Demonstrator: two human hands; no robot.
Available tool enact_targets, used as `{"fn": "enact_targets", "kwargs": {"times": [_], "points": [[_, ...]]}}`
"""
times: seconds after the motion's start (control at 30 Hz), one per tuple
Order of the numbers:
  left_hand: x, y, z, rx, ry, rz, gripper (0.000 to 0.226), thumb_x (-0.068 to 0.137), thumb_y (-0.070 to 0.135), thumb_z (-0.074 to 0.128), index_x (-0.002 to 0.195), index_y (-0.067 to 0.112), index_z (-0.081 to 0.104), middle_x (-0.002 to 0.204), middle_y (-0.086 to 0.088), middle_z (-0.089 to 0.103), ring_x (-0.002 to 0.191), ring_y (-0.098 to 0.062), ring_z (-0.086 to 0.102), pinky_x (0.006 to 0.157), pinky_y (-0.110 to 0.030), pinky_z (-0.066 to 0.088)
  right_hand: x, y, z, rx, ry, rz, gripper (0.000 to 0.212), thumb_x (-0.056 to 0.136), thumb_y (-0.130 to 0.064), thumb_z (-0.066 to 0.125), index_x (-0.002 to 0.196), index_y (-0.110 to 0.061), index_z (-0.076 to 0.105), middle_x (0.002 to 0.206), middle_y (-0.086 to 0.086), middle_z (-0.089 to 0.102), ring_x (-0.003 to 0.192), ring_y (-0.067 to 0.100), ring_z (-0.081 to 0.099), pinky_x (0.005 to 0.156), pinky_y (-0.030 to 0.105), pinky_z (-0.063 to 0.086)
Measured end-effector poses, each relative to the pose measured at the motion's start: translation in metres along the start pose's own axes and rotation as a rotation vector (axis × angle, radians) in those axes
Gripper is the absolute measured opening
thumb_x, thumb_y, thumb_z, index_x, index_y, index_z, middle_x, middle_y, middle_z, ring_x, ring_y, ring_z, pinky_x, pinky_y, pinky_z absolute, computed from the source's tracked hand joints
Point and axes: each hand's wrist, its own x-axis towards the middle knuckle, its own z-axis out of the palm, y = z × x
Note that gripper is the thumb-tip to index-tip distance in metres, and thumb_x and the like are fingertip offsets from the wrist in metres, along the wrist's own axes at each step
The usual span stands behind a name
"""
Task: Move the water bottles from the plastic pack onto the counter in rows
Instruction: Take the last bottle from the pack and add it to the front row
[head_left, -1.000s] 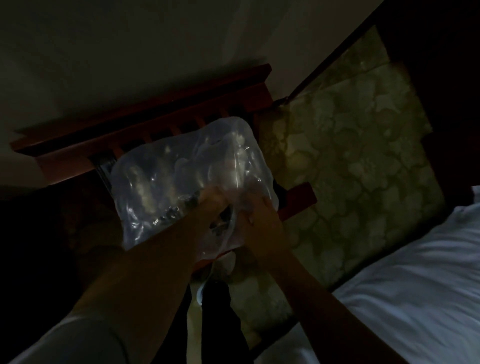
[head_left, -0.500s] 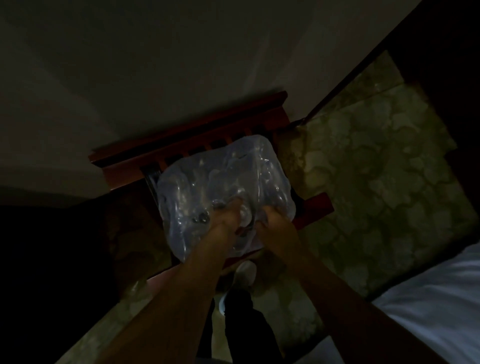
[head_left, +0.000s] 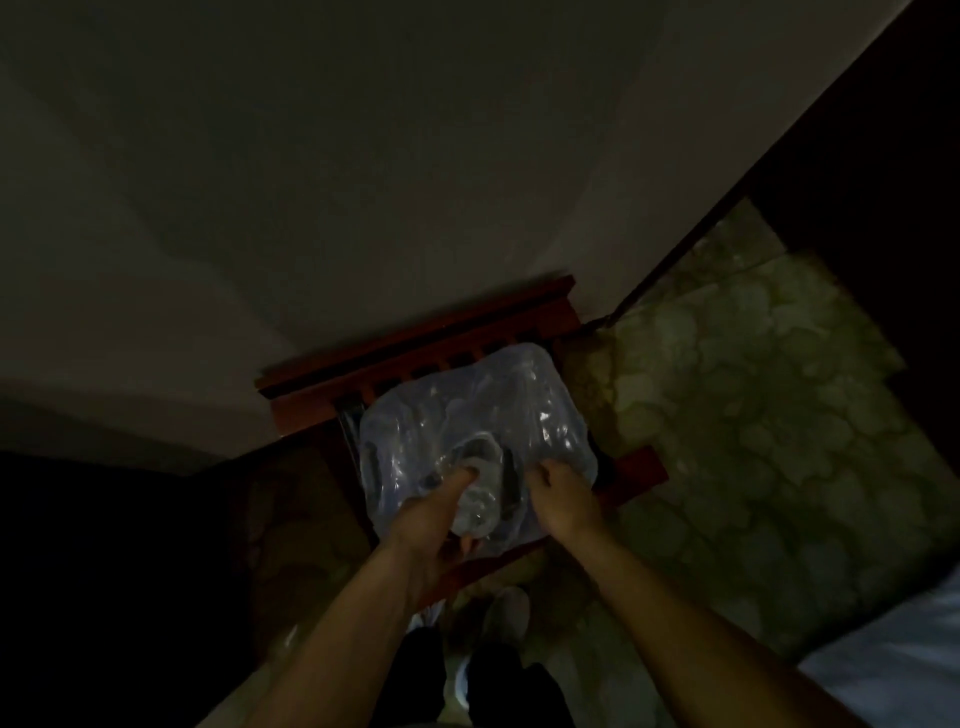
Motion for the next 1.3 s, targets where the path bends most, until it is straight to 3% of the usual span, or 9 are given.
{"fn": "enact_targets", "kwargs": {"times": [0.2, 0.37, 0.5, 0.63, 0.77, 0.87, 1.0, 1.17, 1.3], "points": [[-0.027, -0.001, 0.006, 0.191, 0.0, 0.194, 0.036, 0.091, 0.038, 0.067, 0.108, 0.007, 0.071, 0.097, -0.012, 0.077, 0.088, -0.025, 0.074, 0.064, -0.031, 0.058, -0.026, -0.055, -0.011, 0.419, -0.237, 0.159, 0.083, 0.06, -0.08, 0.062, 0.122, -0.025, 0.061, 0.12, 0.002, 0.065, 0.104, 0.023, 0.063, 0.078, 0.038, 0.056], [-0.056, 0.004, 0.006, 0.204, 0.005, 0.394, 0.032, 0.086, 0.034, 0.073, 0.105, 0.008, 0.07, 0.087, -0.006, 0.077, 0.077, -0.016, 0.072, 0.063, -0.026, 0.054, -0.052, -0.082, -0.027, 0.432, -0.169, -0.119, 0.034, 0.072, -0.048, 0.076, 0.093, -0.022, 0.07, 0.075, -0.005, 0.077, 0.068, 0.011, 0.074, 0.049, 0.019, 0.054], [-0.094, 0.001, -0.004, 0.281, 0.034, 0.709, 0.031, 0.083, 0.027, 0.077, 0.109, 0.019, 0.062, 0.1, -0.001, 0.071, 0.068, 0.004, 0.07, 0.05, -0.01, 0.049, -0.092, -0.112, -0.028, 0.526, -0.106, -0.29, 0.024, 0.073, -0.031, 0.082, 0.089, -0.02, 0.068, 0.077, 0.002, 0.076, 0.07, 0.017, 0.075, 0.058, 0.027, 0.059], [-0.135, -0.019, -0.021, 0.516, 0.366, 1.089, 0.041, 0.076, 0.041, 0.082, 0.106, 0.029, 0.057, 0.104, 0.011, 0.053, 0.089, -0.004, 0.06, 0.067, -0.014, 0.048, -0.142, -0.136, -0.024, 0.539, -0.149, -0.424, 0.028, 0.072, -0.036, 0.082, 0.093, -0.025, 0.067, 0.086, 0.001, 0.075, 0.074, 0.014, 0.074, 0.056, 0.023, 0.057], [-0.174, -0.038, -0.047, 0.433, 0.566, 1.321, 0.051, 0.074, 0.039, 0.083, 0.117, 0.024, 0.059, 0.114, 0.009, 0.05, 0.101, 0.0, 0.054, 0.085, -0.021, 0.05, -0.195, -0.166, -0.008, 0.402, -0.065, -0.582, 0.059, 0.068, -0.041, 0.08, 0.114, -0.015, 0.056, 0.107, 0.006, 0.07, 0.098, 0.024, 0.069, 0.087, 0.042, 0.057], [-0.208, -0.04, -0.067, 0.393, 0.639, 1.423, 0.045, 0.074, 0.048, 0.076, 0.112, 0.033, 0.055, 0.11, 0.018, 0.047, 0.1, 0.006, 0.053, 0.077, -0.014, 0.051, -0.237, -0.187, 0.0, 0.369, -0.065, -0.681, 0.061, 0.068, -0.039, 0.078, 0.113, -0.018, 0.042, 0.109, 0.003, 0.064, 0.097, 0.022, 0.066, 0.085, 0.041, 0.058], [-0.261, -0.022, -0.103, 0.247, 0.464, 1.475, 0.023, 0.088, 0.04, 0.069, 0.11, 0.036, 0.062, 0.108, 0.012, 0.066, 0.096, 0.004, 0.064, 0.076, -0.012, 0.054, -0.28, -0.209, 0.007, 0.448, -0.297, -0.903, 0.045, 0.073, -0.018, 0.079, 0.106, -0.02, 0.047, 0.099, 0.0, 0.067, 0.078, 0.003, 0.07, 0.06, 0.018, 0.055], [-0.341, 0.01, -0.165, 0.448, 0.035, 1.372, 0.027, 0.094, 0.018, 0.062, 0.12, 0.015, 0.069, 0.11, 0.005, 0.077, 0.1, -0.002, 0.07, 0.079, -0.012, 0.053, -0.328, -0.244, 0.02, 0.546, -0.534, -1.122, 0.046, 0.067, -0.005, 0.072, 0.11, -0.009, 0.055, 0.089, -0.003, 0.076, 0.078, 0.009, 0.073, 0.061, 0.02, 0.056], [-0.397, 0.019, -0.218, 0.495, 0.044, 1.448, 0.038, 0.089, 0.014, 0.071, 0.126, 0.01, 0.066, 0.119, -0.014, 0.073, 0.117, -0.034, 0.065, 0.106, -0.045, 0.05, -0.376, -0.28, 0.046, 0.508, -0.606, -1.261, 0.051, 0.072, -0.006, 0.068, 0.121, -0.012, 0.057, 0.092, -0.001, 0.072, 0.089, 0.015, 0.07, 0.076, 0.029, 0.056]]}}
